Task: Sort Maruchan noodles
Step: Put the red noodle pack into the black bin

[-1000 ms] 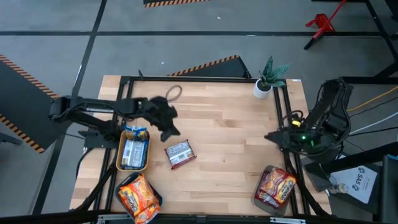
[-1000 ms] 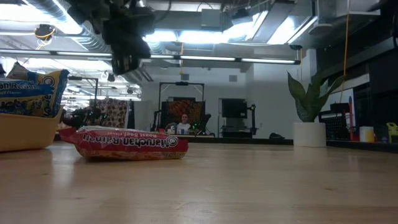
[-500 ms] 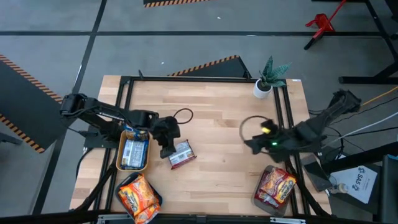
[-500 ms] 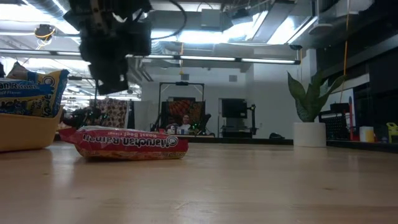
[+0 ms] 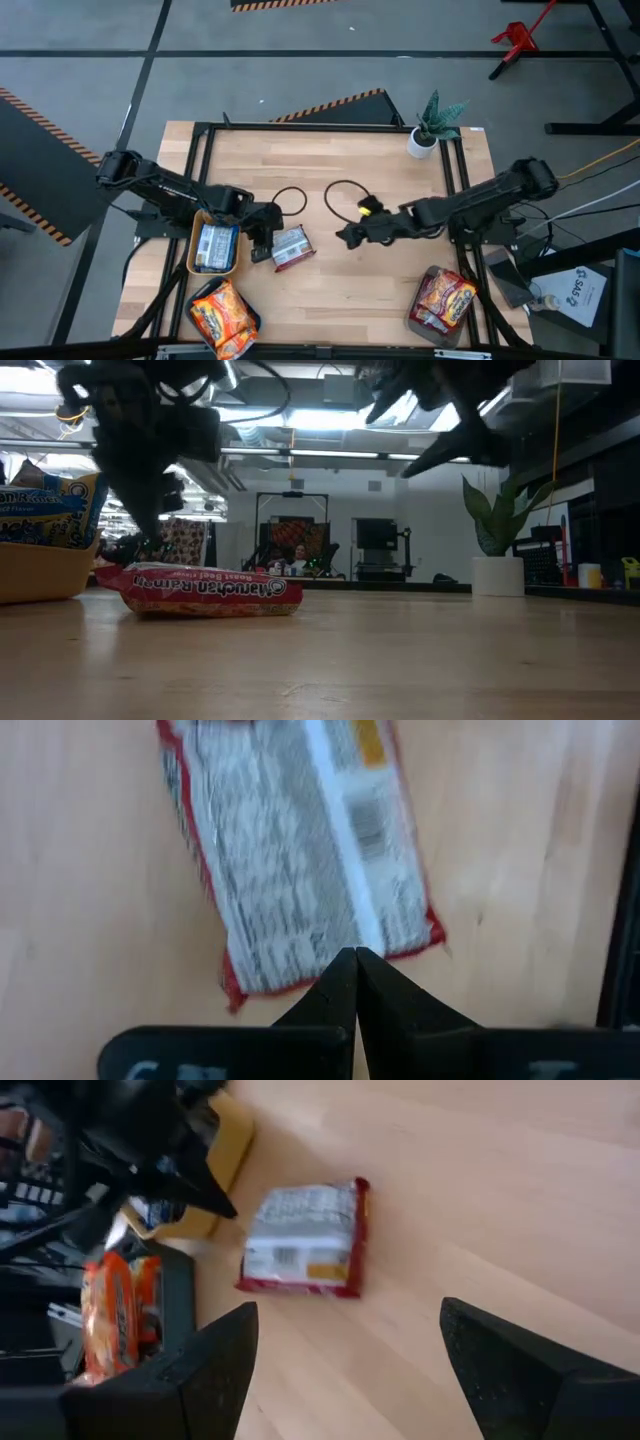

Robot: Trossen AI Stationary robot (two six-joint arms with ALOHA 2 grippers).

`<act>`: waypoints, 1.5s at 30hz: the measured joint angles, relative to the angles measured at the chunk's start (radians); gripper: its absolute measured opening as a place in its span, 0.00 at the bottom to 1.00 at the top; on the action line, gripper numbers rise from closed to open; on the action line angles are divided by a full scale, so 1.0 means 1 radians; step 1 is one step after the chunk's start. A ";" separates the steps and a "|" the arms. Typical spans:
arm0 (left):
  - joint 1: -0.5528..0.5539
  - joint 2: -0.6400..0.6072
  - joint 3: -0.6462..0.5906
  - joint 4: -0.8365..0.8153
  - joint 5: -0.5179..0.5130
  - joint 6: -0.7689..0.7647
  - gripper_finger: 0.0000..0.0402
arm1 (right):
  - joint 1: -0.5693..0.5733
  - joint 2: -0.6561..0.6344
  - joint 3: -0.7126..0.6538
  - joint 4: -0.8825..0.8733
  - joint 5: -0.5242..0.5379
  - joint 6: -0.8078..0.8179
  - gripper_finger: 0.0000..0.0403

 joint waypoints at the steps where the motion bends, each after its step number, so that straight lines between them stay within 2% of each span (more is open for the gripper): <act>1: -0.003 0.000 -0.008 -0.002 0.000 -0.016 0.00 | -0.008 0.015 0.000 0.027 0.000 -0.012 0.74; 6: -0.014 0.000 -0.046 0.069 -0.024 -0.056 0.00 | -0.031 0.067 0.000 0.118 0.001 -0.038 0.74; 14: -0.016 0.000 -0.131 0.152 -0.034 -0.102 0.00 | -0.031 0.094 0.000 0.124 0.010 -0.038 0.74; 19: -0.016 0.000 -0.194 0.248 -0.031 -0.144 0.00 | -0.031 0.094 0.000 0.128 0.057 -0.038 0.74; 26: -0.016 0.000 -0.245 0.261 -0.071 -0.163 0.00 | -0.036 0.135 0.000 0.192 0.082 -0.038 0.74; 31: -0.016 0.000 -0.267 0.272 -0.080 -0.167 0.00 | -0.054 0.217 0.000 0.296 0.071 -0.041 0.74; 40: -0.006 0.003 -0.275 0.295 -0.132 -0.190 0.00 | -0.077 0.351 0.000 0.428 -0.015 -0.029 0.74; 45: 0.014 0.063 -0.270 0.310 -0.077 -0.238 0.00 | -0.077 0.418 0.000 0.504 -0.034 -0.022 0.74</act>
